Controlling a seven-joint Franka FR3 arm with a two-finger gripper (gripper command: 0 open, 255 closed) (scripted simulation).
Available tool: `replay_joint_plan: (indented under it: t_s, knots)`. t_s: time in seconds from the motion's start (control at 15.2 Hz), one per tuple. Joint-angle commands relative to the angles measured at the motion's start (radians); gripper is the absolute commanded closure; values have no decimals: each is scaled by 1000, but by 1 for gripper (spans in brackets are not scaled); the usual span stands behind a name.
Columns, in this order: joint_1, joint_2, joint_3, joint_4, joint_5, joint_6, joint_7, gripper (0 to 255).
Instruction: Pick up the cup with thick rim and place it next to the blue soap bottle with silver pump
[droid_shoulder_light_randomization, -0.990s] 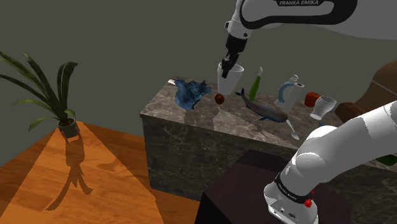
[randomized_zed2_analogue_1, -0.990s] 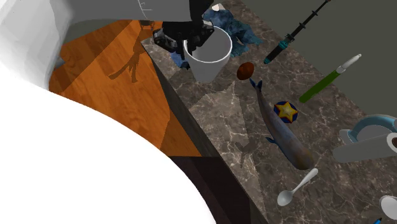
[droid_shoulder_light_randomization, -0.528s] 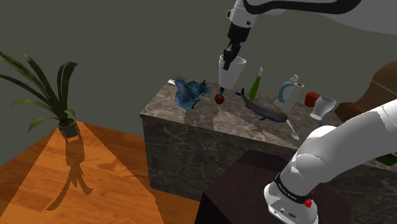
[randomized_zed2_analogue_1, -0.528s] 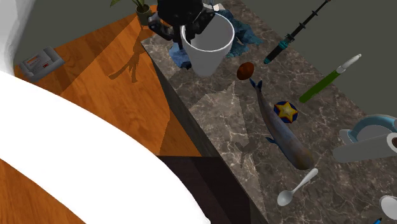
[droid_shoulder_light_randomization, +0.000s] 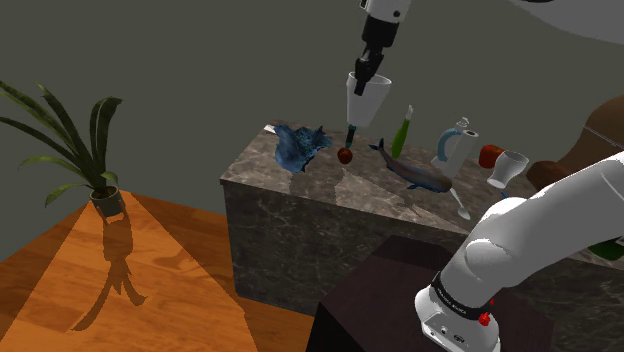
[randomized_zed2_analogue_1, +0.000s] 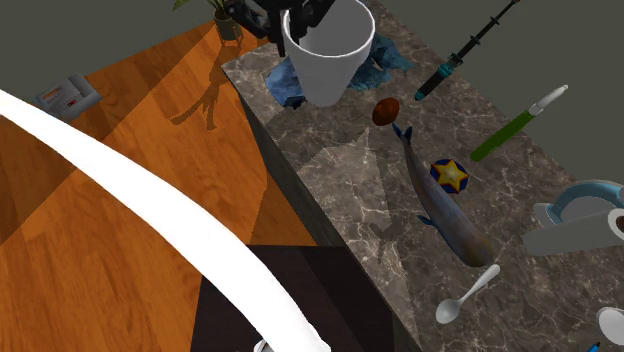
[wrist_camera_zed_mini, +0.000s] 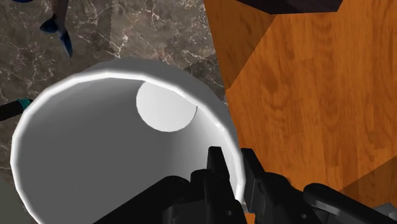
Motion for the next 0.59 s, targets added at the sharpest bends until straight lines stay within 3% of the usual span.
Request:
replay_joint_plan:
  t_s: [0.0, 0.2, 0.53]
  knots:
    - [0, 9, 0, 36, 0, -27, 1, 255]
    - [0, 22, 0, 84, 0, -62, 1, 255]
    - [-38, 17, -89, 82, -20, -65, -124, 255]
